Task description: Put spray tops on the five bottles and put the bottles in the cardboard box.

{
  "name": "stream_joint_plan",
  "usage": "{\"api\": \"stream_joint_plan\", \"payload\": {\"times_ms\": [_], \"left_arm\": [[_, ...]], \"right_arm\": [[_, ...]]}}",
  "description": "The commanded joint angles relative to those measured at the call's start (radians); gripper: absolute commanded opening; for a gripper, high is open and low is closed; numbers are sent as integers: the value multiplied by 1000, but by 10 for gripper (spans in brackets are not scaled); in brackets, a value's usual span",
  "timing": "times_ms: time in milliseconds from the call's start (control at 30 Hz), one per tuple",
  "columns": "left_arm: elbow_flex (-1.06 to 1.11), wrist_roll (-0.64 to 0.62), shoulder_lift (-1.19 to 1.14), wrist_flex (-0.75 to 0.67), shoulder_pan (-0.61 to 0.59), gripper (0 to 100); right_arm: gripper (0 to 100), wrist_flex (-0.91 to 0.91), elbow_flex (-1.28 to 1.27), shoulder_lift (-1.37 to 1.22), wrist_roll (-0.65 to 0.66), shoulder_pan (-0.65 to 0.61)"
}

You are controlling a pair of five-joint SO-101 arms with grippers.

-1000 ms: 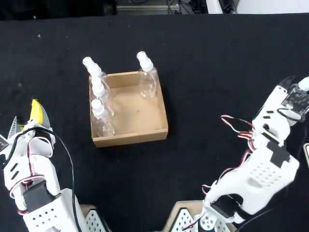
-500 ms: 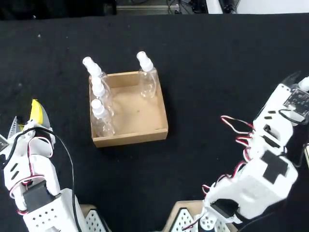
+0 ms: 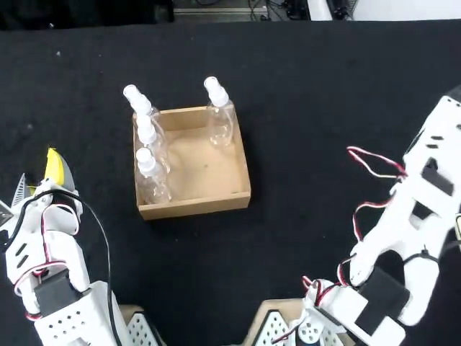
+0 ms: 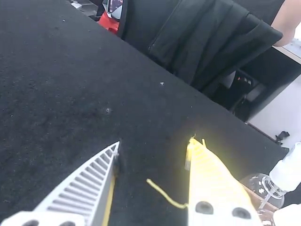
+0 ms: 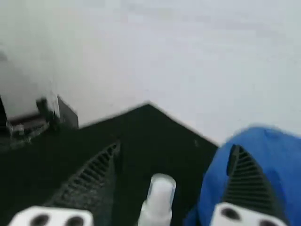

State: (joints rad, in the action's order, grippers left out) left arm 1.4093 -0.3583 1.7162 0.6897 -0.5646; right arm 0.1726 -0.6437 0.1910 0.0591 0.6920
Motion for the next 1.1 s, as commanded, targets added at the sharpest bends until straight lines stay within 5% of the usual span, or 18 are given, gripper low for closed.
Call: {"api": "stream_joint_plan", "payload": {"times_ms": [0, 467, 733, 1067], "left_arm": [[-4, -5, 12, -25, -2, 205], [-4, -3, 12, -25, -2, 205], [-4, -3, 12, -25, -2, 205], [-4, -3, 12, -25, -2, 205]], "right_arm": [[307, -135, 91, 70, 8, 41], [309, -236, 41, 42, 11, -5], [308, -2, -50, -94, 11, -3], [308, 44, -79, -171, 11, -28]]}}
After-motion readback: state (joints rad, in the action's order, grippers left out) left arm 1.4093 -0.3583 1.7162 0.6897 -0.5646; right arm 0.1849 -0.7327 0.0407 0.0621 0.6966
